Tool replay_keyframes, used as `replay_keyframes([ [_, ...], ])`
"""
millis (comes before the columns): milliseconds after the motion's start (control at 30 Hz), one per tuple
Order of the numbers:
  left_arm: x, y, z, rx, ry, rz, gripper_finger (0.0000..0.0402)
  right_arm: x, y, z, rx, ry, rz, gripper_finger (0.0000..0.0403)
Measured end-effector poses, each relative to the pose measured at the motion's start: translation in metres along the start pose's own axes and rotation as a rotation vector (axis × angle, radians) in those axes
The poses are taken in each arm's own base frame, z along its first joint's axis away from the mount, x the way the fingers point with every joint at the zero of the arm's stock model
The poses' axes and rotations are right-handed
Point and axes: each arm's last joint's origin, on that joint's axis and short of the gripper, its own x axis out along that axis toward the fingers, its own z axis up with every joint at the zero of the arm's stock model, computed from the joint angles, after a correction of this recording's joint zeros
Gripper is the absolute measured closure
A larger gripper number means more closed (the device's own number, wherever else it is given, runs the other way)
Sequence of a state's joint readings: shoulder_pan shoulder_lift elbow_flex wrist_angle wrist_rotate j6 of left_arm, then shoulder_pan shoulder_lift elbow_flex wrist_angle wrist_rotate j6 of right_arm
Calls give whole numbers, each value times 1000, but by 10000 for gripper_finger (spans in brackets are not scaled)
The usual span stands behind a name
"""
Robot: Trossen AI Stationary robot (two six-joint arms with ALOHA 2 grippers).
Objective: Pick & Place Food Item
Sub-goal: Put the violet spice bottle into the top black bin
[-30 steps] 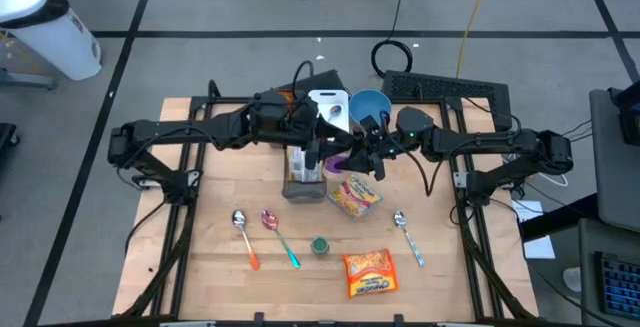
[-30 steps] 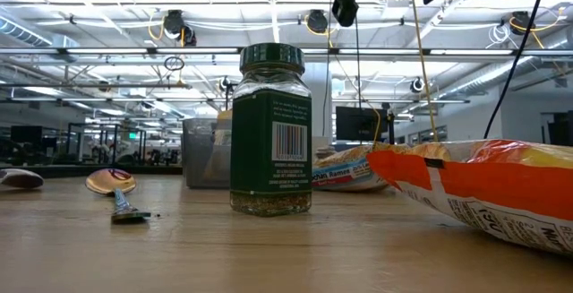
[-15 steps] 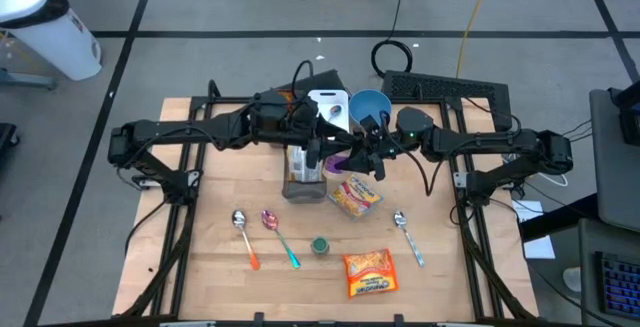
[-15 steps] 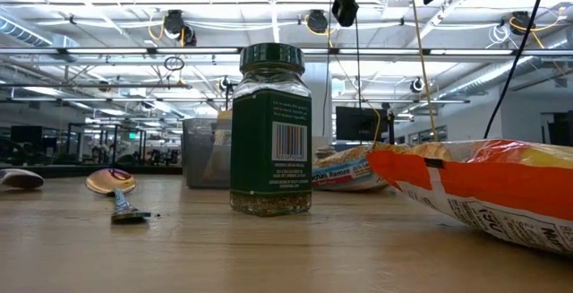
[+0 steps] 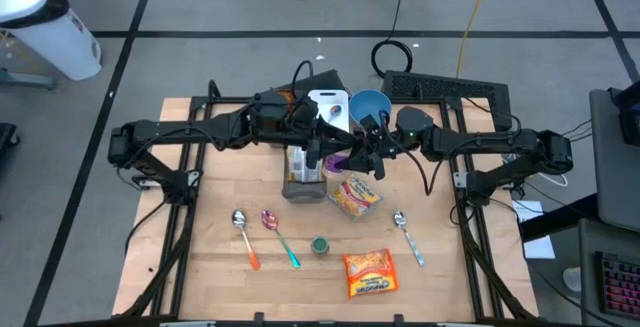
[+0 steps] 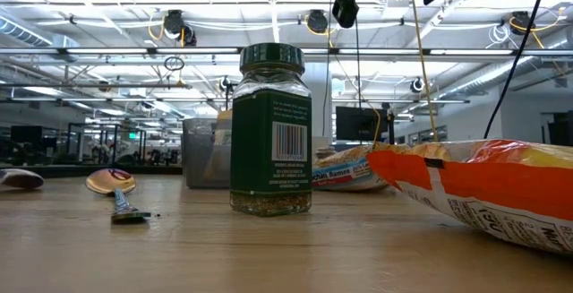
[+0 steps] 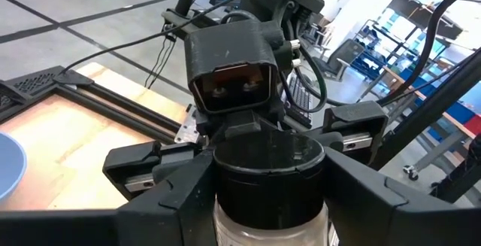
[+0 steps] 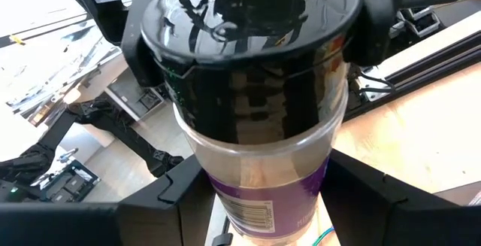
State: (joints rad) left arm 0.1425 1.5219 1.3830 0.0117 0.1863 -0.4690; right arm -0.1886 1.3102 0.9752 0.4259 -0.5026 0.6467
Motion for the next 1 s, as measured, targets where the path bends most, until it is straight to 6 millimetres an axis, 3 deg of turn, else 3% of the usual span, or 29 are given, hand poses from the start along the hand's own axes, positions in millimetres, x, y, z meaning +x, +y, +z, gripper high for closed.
replay_keyframes([
  [100,0,0,0,2,-1,0,171,0,0,0,-1,0,1,200],
  [267,0,0,1,14,-10,-3,193,0,0,0,-6,0,1,200],
  [500,0,-1,3,23,-38,-10,193,0,1,1,-18,-10,4,191],
  [1000,0,-2,6,56,-62,-22,193,-4,-4,4,26,18,33,80],
])
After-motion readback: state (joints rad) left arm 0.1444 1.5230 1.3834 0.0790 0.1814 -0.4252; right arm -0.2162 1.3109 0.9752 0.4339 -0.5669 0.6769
